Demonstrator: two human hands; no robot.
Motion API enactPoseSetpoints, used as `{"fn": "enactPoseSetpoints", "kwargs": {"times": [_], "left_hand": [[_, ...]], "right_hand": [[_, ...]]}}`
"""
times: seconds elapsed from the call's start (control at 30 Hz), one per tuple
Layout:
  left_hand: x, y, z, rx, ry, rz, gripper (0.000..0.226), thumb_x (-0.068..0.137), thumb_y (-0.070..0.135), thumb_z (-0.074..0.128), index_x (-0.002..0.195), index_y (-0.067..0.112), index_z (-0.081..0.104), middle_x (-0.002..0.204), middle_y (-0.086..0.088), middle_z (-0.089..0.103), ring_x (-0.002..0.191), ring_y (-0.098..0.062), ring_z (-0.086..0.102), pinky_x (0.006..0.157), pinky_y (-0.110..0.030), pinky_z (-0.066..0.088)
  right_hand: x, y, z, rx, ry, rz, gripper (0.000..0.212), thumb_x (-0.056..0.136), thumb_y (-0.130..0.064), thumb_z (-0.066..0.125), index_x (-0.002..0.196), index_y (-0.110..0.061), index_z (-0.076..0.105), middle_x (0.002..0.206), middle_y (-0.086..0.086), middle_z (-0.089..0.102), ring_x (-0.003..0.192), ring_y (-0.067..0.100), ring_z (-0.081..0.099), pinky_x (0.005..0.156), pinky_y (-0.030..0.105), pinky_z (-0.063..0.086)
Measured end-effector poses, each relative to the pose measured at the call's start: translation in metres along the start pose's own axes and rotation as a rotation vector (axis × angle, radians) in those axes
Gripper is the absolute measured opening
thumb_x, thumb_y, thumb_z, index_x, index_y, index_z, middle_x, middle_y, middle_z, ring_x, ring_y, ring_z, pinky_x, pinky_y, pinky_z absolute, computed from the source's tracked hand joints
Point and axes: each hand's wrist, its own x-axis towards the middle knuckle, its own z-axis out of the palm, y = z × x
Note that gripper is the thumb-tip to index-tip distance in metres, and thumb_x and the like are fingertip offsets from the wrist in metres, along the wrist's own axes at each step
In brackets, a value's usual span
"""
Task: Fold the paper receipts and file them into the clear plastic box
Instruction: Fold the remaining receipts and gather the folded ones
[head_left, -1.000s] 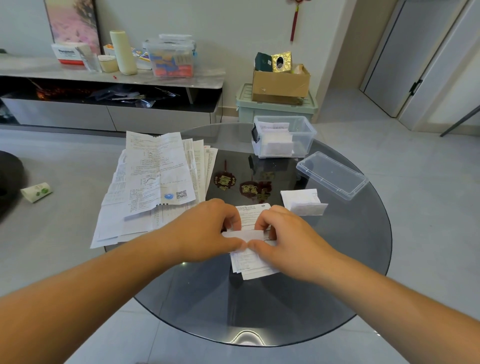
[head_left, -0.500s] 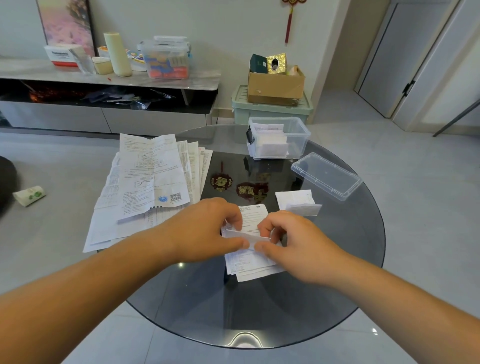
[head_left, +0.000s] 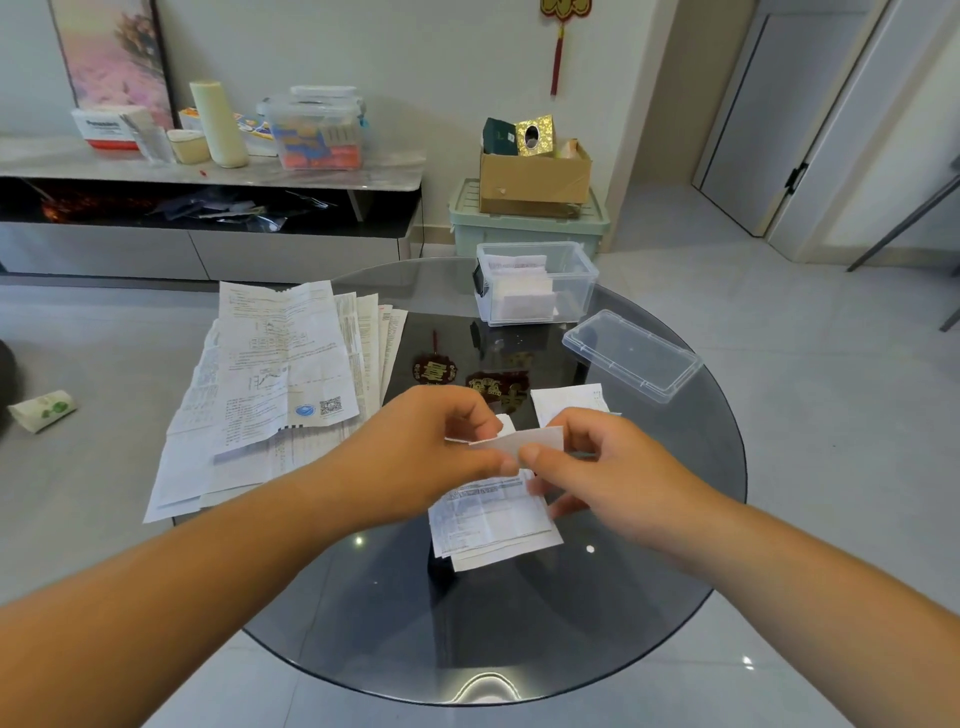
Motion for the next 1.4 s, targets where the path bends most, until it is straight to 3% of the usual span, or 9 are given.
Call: {"fn": "enactPoseSetpoints", "kwargs": {"times": [0.1, 0.17, 0.3, 0.5, 0.67, 0.83, 1.1, 1.23, 1.4], "left_hand": [[0.001, 0.001, 0.003, 0.004, 0.004, -0.019, 0.016, 0.079, 0.042, 0.079, 0.079, 0.029, 0.07, 0.101, 0.017, 0.07, 0.092, 0.004, 0.063, 0.08, -0.021, 0.054], [0.002, 0.003, 0.006, 0.032, -0.021, -0.034, 0.018, 0.079, 0.045, 0.078, 0.085, 0.03, 0.071, 0.094, 0.013, 0.071, 0.084, -0.004, 0.065, 0.071, -0.021, 0.055], [0.009, 0.011, 0.017, 0.126, -0.034, -0.009, 0.018, 0.079, 0.043, 0.079, 0.086, 0.033, 0.065, 0.084, 0.011, 0.065, 0.076, -0.011, 0.061, 0.068, -0.022, 0.054], [0.039, 0.027, 0.045, 0.234, -0.003, 0.087, 0.036, 0.088, 0.029, 0.075, 0.115, 0.034, 0.053, 0.098, 0.012, 0.063, 0.086, -0.008, 0.062, 0.085, -0.025, 0.056], [0.064, 0.019, 0.054, 0.494, 0.047, 0.213, 0.064, 0.083, 0.051, 0.075, 0.137, 0.033, 0.047, 0.136, 0.007, 0.052, 0.122, -0.015, 0.047, 0.104, -0.035, 0.045], [0.083, 0.008, 0.057, 0.589, -0.019, 0.193, 0.046, 0.088, 0.056, 0.065, 0.127, 0.031, 0.059, 0.123, 0.007, 0.061, 0.111, -0.013, 0.053, 0.097, -0.034, 0.047], [0.104, 0.005, 0.06, 0.472, -0.053, 0.16, 0.034, 0.089, 0.042, 0.071, 0.119, 0.027, 0.068, 0.111, 0.007, 0.065, 0.098, -0.012, 0.059, 0.088, -0.031, 0.052], [0.111, -0.001, 0.06, 0.407, -0.04, 0.132, 0.039, 0.087, 0.038, 0.074, 0.125, 0.029, 0.065, 0.117, 0.006, 0.063, 0.105, -0.012, 0.057, 0.095, -0.032, 0.051], [0.119, -0.003, 0.057, 0.394, -0.052, 0.036, 0.046, 0.081, 0.046, 0.079, 0.122, 0.032, 0.063, 0.119, 0.007, 0.058, 0.11, -0.016, 0.056, 0.096, -0.036, 0.051]], "right_hand": [[0.001, 0.001, -0.003, 0.081, 0.035, -0.034, 0.015, 0.089, -0.029, 0.073, 0.087, -0.015, 0.068, 0.089, 0.004, 0.074, 0.087, 0.022, 0.073, 0.082, 0.046, 0.061], [0.001, 0.002, -0.004, 0.074, 0.086, -0.074, 0.01, 0.087, -0.025, 0.075, 0.085, -0.017, 0.07, 0.089, 0.003, 0.074, 0.087, 0.022, 0.072, 0.082, 0.045, 0.061], [0.001, 0.009, -0.014, 0.006, 0.138, -0.111, 0.011, 0.085, -0.015, 0.078, 0.089, -0.022, 0.07, 0.089, -0.003, 0.072, 0.08, 0.017, 0.07, 0.076, 0.031, 0.059], [0.009, 0.026, -0.044, -0.364, 0.153, -0.186, 0.02, 0.087, -0.018, 0.076, 0.094, -0.036, 0.069, 0.088, -0.016, 0.065, 0.08, 0.005, 0.061, 0.069, 0.014, 0.044], [0.033, 0.039, -0.067, -0.543, 0.21, -0.251, 0.007, 0.09, -0.029, 0.073, 0.087, -0.035, 0.07, 0.104, -0.012, 0.053, 0.105, 0.009, 0.044, 0.089, 0.025, 0.035], [0.052, 0.05, -0.063, -0.526, 0.18, -0.23, 0.009, 0.087, -0.035, 0.075, 0.082, -0.036, 0.068, 0.117, -0.012, 0.051, 0.117, 0.011, 0.035, 0.102, 0.033, 0.034], [0.075, 0.05, -0.067, -0.564, 0.133, -0.253, 0.028, 0.082, -0.03, 0.079, 0.103, -0.029, 0.06, 0.101, -0.015, 0.056, 0.103, 0.012, 0.048, 0.084, 0.028, 0.042], [0.081, 0.049, -0.066, -0.649, 0.087, -0.276, 0.035, 0.088, -0.033, 0.072, 0.122, -0.03, 0.062, 0.114, -0.008, 0.055, 0.11, 0.013, 0.047, 0.093, 0.029, 0.04], [0.082, 0.049, -0.067, -0.709, 0.061, -0.251, 0.036, 0.09, -0.038, 0.07, 0.125, -0.03, 0.064, 0.136, -0.011, 0.05, 0.129, 0.014, 0.033, 0.097, 0.022, 0.027]]}}
